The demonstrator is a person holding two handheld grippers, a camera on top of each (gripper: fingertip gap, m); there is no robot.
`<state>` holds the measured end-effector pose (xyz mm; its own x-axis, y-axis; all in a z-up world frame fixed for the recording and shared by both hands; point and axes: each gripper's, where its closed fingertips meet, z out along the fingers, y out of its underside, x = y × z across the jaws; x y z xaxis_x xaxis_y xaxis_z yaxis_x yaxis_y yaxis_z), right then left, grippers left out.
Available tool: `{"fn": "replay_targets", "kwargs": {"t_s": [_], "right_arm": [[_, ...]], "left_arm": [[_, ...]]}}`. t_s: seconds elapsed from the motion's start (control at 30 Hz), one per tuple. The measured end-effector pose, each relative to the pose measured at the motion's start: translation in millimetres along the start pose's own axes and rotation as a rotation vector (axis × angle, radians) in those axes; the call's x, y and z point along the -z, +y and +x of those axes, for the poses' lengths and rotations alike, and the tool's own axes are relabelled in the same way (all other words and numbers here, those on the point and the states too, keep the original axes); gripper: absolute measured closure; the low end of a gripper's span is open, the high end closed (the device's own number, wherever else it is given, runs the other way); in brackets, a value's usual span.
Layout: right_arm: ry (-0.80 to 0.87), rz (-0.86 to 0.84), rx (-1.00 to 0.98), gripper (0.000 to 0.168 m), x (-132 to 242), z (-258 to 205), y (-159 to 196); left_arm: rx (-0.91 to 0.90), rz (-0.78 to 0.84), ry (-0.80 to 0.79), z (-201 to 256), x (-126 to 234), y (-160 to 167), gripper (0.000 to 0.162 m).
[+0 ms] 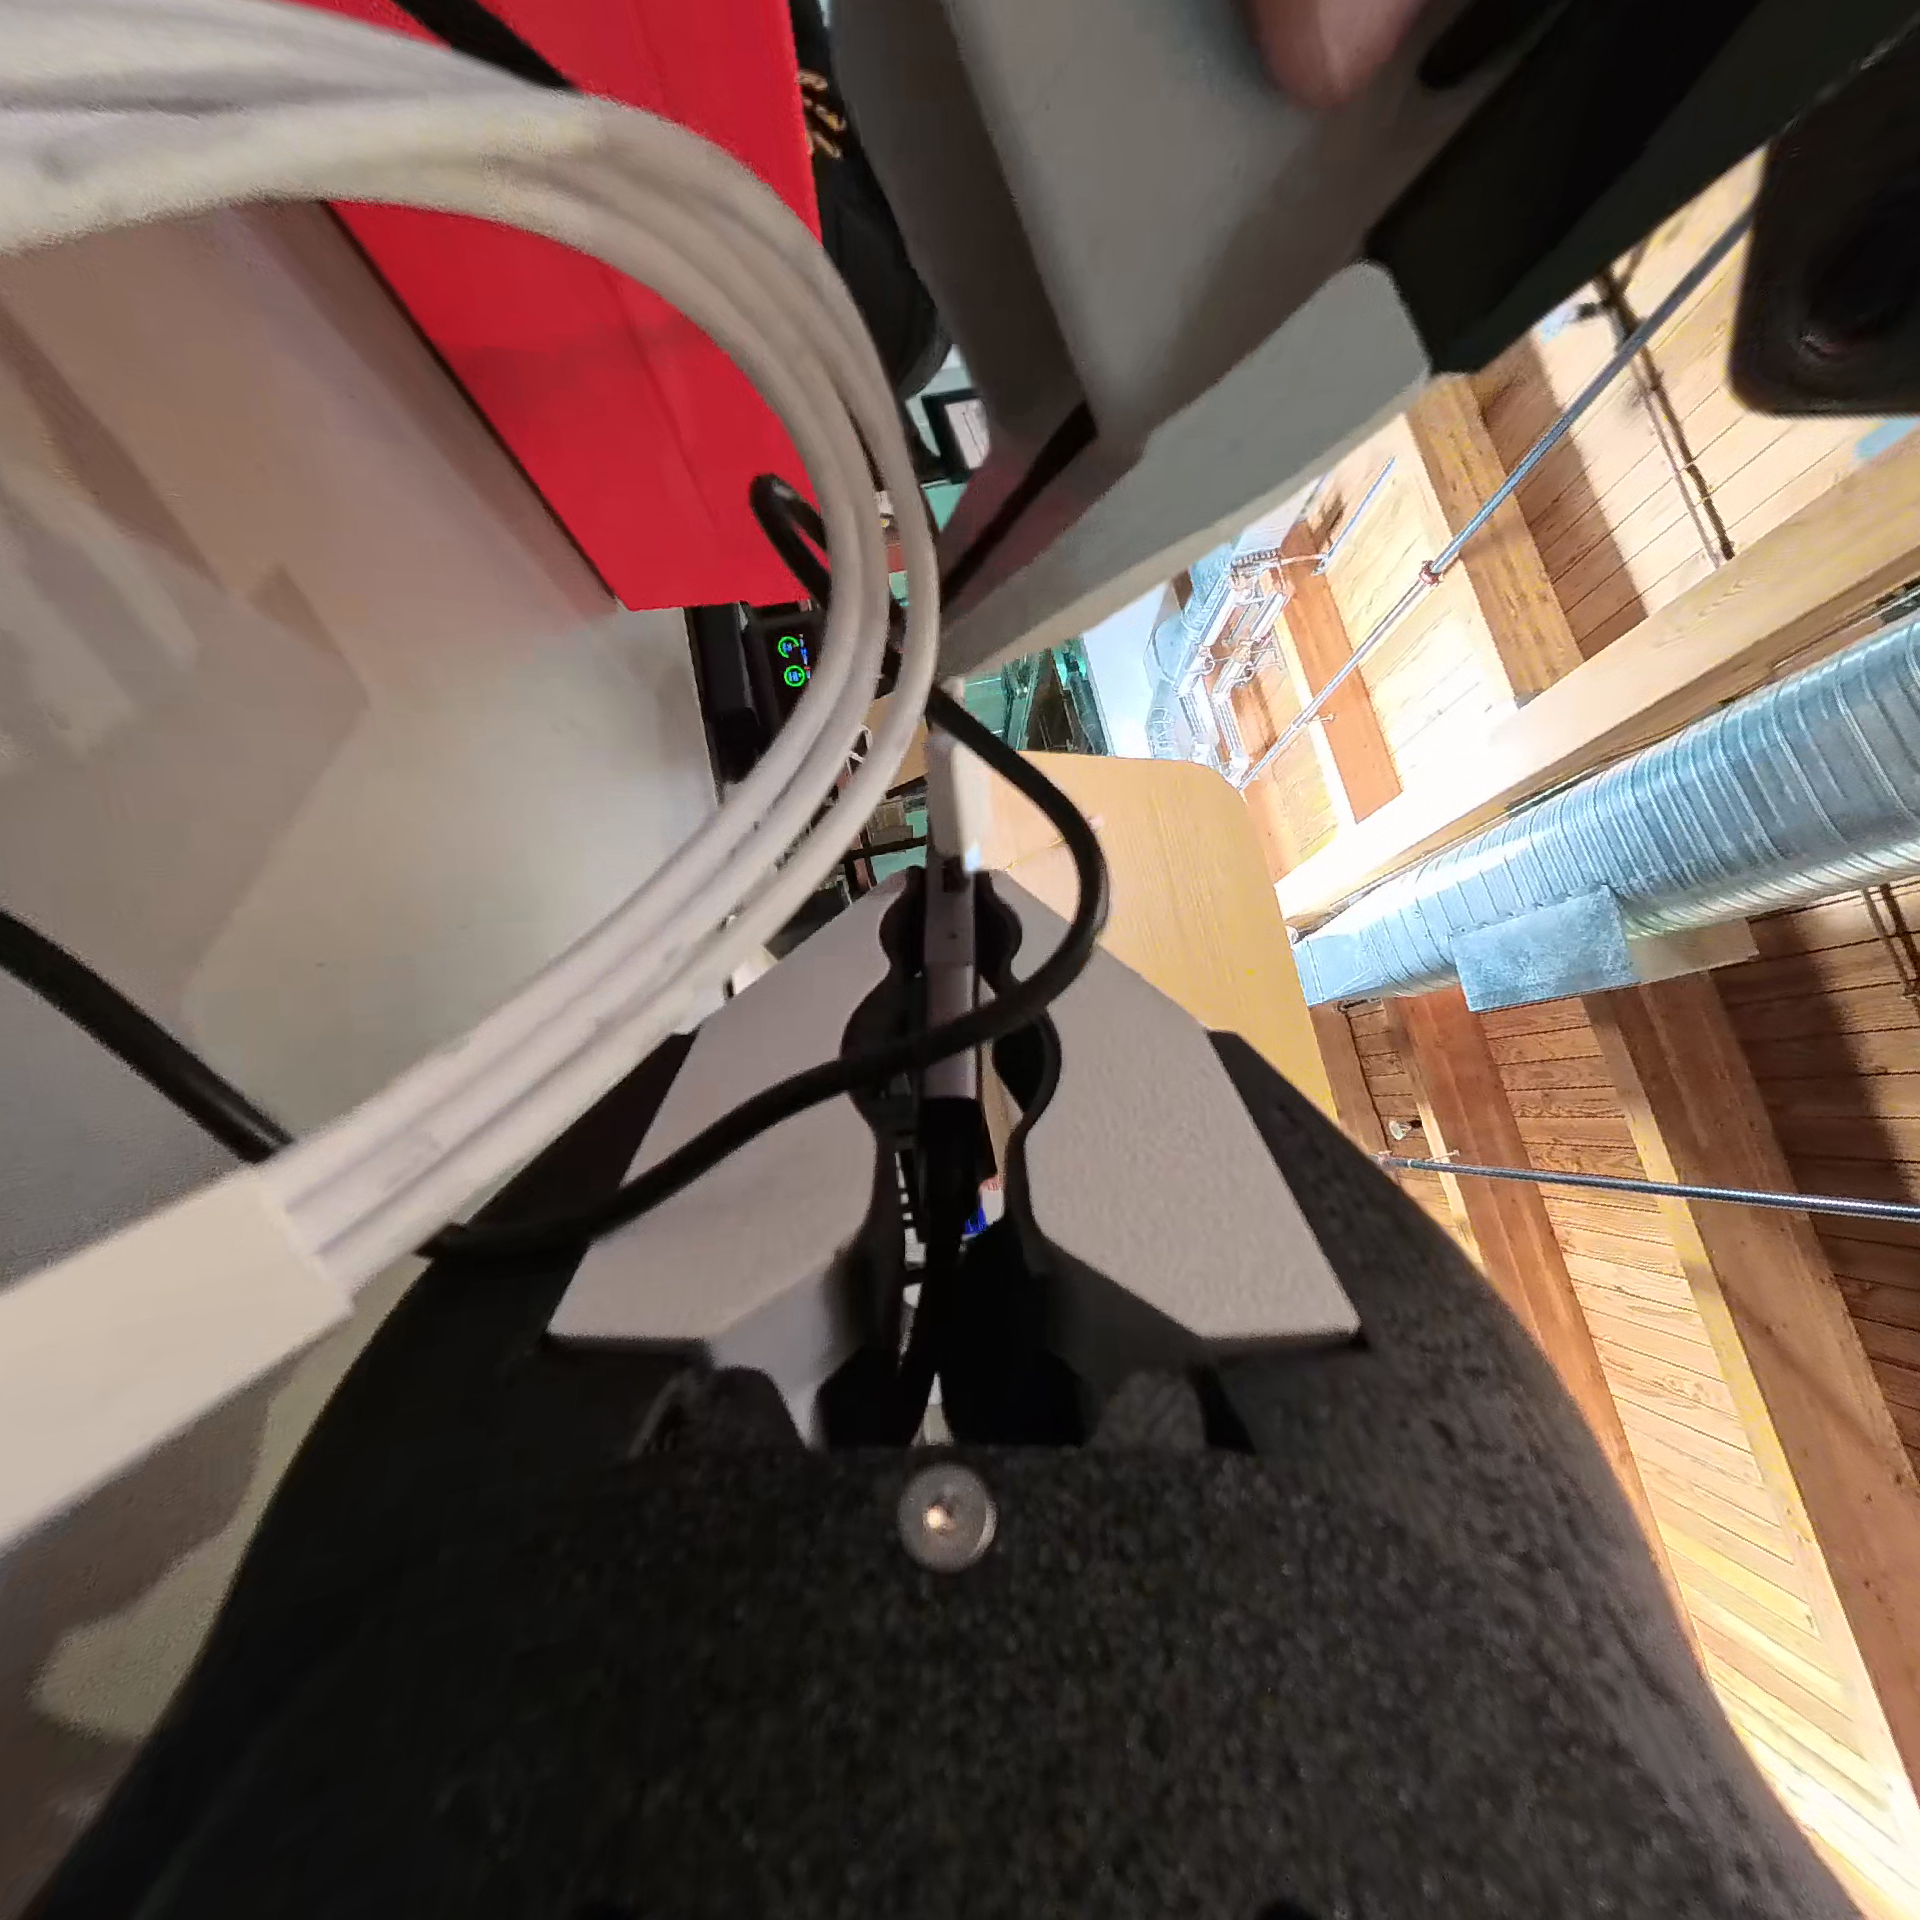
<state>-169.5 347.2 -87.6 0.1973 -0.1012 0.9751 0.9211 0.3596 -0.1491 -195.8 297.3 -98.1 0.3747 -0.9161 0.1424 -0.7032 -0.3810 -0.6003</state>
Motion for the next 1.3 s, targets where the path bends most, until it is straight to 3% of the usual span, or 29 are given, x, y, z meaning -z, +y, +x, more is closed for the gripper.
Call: {"fn": "replay_targets", "kwargs": {"t_s": [0.03,0.3,0.33,0.93,1.3], "right_arm": [[0.0,0.0,0.003,0.161,-0.1,-0.2,-0.3],[-0.006,-0.007,0.008,0.156,-0.4,-1.5,0.8],[-0.006,-0.007,0.008,0.162,-0.5,-1.5,0.9],[-0.006,-0.017,0.0,0.163,-0.8,-1.1,3.0],[-0.013,-0.021,0.022,0.161,-0.6,-3.5,1.9]], "left_arm": [[0.019,0.006,0.017,-0.3,-0.7,0.5,0.159],[0.076,0.024,0.085,0.7,-5.2,2.5,0.159],[0.08,0.028,0.091,0.6,-4.9,2.3,0.159],[0.237,0.1,0.258,1.3,-2.5,-3.3,0.16],[0.266,0.1,0.268,-0.9,-7.7,-2.5,0.159]]}}
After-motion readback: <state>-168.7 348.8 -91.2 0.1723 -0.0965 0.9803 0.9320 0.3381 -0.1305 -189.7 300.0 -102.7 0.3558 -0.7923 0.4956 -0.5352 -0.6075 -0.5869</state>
